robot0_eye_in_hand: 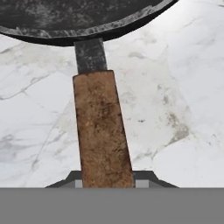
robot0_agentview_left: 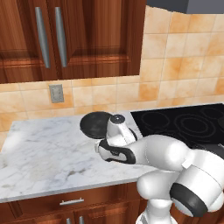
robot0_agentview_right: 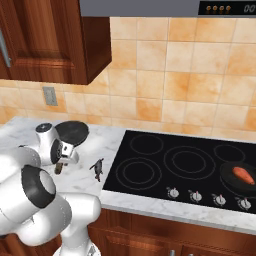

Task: Place both pans onto different burners. Then place the sweet potato and the fish on different pans.

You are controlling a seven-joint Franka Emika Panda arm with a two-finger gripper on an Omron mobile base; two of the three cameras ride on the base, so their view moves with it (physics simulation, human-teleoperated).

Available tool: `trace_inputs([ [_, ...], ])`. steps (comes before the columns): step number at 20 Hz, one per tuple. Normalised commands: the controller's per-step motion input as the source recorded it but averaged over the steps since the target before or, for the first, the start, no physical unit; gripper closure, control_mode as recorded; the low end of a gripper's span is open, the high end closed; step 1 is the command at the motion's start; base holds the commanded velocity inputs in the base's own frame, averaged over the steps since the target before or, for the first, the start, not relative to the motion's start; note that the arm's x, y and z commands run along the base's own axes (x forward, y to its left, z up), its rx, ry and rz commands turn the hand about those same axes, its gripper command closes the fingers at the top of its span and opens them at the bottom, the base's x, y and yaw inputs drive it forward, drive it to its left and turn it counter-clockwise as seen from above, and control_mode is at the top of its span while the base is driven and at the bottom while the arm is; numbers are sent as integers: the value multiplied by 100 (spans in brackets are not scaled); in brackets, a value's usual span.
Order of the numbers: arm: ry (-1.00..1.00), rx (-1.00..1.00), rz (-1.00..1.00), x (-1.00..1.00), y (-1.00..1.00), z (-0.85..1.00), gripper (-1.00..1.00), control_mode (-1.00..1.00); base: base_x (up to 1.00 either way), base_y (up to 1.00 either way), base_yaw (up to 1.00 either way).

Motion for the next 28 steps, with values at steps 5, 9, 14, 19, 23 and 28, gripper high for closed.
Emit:
trace_inputs([
  [5, -1, 0, -2, -6, -26, 14, 100, -100, 0, 0, 0],
  [9, 0, 0, 0, 0, -26, 17, 100, -100, 0, 0, 0],
  [14, 0, 0, 0, 0, -30, 16, 100, -100, 0, 0, 0],
  [19, 0, 0, 0, 0, -26, 22, 100, -100, 0, 0, 0],
  [23, 0, 0, 0, 0, -29, 22, 100, -100, 0, 0, 0],
  [28, 0, 0, 0, 0, -25, 16, 100, -100, 0, 0, 0],
])
